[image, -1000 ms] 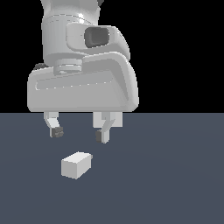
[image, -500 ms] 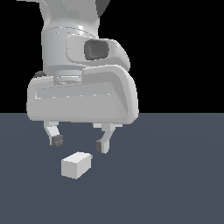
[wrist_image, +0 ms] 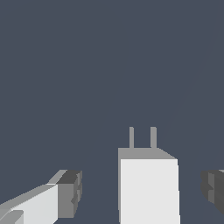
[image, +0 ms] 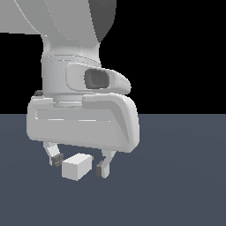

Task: Plug the charger into the wall socket.

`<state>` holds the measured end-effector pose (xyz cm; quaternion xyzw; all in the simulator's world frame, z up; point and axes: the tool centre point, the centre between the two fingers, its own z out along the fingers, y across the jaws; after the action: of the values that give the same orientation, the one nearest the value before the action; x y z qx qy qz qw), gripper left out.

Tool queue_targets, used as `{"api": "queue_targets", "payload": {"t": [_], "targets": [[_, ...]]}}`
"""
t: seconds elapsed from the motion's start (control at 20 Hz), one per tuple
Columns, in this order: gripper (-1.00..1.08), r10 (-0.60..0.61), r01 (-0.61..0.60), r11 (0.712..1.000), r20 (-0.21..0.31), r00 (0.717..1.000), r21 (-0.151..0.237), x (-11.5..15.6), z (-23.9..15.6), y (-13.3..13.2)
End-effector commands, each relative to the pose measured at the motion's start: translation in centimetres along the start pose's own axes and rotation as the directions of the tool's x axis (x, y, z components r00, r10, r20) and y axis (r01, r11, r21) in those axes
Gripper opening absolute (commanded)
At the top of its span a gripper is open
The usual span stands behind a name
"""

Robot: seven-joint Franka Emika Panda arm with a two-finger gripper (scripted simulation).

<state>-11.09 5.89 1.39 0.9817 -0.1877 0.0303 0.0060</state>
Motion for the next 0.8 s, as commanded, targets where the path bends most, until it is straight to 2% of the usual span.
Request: {"api": "queue_targets", "payload": {"t": [0.0, 0.05, 0.75], "targets": [[1.00, 0.000, 0.000, 1.000, -0.001, 1.000, 0.001, 0.03, 0.22, -0.03], [-1.00, 0.000, 0.000, 1.000, -0.001, 1.000, 0.001, 0.03, 0.22, -0.03], [-1.00, -0.009, 0.009, 1.000, -0.001, 1.000, 0.001, 0.18, 0.08, 0.06]]}}
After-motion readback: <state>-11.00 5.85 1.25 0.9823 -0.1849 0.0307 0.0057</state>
